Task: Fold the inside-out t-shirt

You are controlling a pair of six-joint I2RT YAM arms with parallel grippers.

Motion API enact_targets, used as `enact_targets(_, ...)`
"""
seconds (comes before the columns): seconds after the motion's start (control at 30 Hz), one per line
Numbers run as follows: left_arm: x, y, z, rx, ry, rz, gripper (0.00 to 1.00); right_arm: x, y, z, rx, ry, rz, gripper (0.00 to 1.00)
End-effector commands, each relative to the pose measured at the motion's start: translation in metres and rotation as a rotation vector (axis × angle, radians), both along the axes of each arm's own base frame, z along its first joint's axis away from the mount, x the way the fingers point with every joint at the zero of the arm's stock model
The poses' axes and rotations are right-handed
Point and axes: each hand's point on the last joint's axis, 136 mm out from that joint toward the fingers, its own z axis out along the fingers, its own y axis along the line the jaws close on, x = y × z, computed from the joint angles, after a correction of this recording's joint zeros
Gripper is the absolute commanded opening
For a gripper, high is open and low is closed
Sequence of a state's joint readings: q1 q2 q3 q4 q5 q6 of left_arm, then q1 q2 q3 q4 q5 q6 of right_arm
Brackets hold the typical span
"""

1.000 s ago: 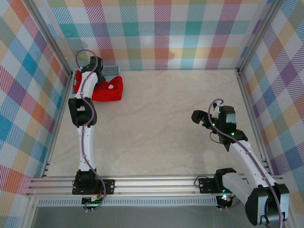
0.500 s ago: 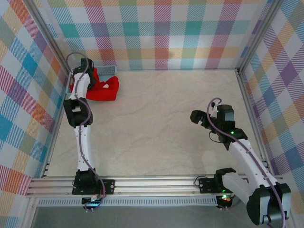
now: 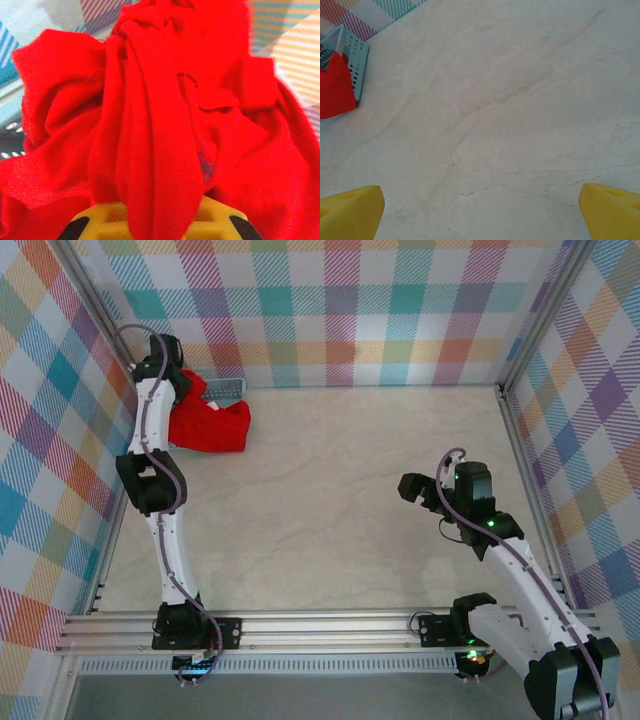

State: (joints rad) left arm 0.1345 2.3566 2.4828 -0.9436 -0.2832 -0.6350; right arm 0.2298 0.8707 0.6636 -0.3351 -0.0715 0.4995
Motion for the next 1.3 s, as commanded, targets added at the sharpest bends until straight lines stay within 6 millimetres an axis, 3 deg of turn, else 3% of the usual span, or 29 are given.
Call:
enact_targets(0.0, -0.011, -0.001, 0.072, 0.02, -0.135, -0.025, 0.0, -0.004, -0.001, 0.019, 0.016, -0.032, -0.016, 1.0)
enact_targets(0.17, -0.019, -0.014, 0.128, 0.009, -0.256, -0.099, 0.0, -0.009, -0.002, 0.024, 0.026, -0.044, -0.017, 1.0)
enact_targets(0.43, -0.048, -0.055, 0.224, 0.009, -0.451, -0.242, 0.0, -0.017, -0.003, 0.032, 0.032, -0.051, -0.013, 1.0)
enact_targets(0.6, -0.084, -0.096, 0.29, 0.035, -0.584, -0.348, 0.0, -0.024, -0.002, 0.035, 0.041, -0.054, -0.003, 1.0)
enact_targets(0.73, -0.114, -0.143, 0.322, 0.049, -0.642, -0.46, 0.0, -0.028, -0.005, 0.035, 0.038, -0.048, -0.013, 1.0)
enact_targets(0.83, -0.131, -0.186, 0.327, 0.039, -0.642, -0.552, 0.0, -0.031, -0.005, 0.032, 0.04, -0.037, -0.016, 1.0)
enact_targets(0.93, -0.142, -0.228, 0.316, 0.01, -0.61, -0.642, 0.0, -0.034, -0.006, 0.03, 0.044, -0.026, -0.017, 1.0)
enact_targets(1.1, -0.152, -0.303, 0.278, -0.029, -0.522, -0.784, 0.0, -0.039, -0.008, 0.025, 0.045, -0.016, -0.028, 1.0)
enact_targets(1.27, -0.166, -0.376, 0.221, -0.085, -0.4, -0.915, 0.0, -0.042, -0.011, 0.021, 0.043, -0.015, -0.037, 1.0)
